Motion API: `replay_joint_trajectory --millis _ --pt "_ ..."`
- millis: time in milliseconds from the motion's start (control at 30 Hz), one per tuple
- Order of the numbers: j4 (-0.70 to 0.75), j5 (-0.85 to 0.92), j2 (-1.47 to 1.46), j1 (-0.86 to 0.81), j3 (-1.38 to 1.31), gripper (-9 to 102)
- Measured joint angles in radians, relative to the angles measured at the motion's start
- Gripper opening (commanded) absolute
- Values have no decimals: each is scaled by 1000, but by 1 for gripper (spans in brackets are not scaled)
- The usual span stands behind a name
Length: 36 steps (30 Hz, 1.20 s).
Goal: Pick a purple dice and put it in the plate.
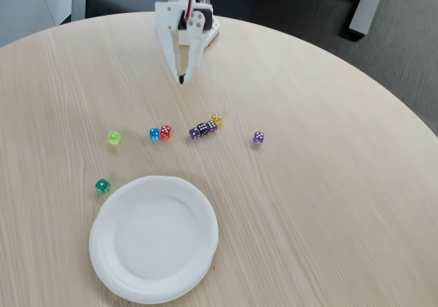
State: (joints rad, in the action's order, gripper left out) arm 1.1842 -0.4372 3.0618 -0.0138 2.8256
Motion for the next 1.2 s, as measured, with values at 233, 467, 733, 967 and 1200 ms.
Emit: replay_joint_trajectory --millis 233,467,733,967,1200 --pt "0 -63 -169 2 -152 0" --pt "0 -186 -522 6 -367 0" --pt "3 -291 -798 11 -552 0" --pt "3 -298 -865 5 -560 0" --pt "120 -279 -925 0 -560 0"
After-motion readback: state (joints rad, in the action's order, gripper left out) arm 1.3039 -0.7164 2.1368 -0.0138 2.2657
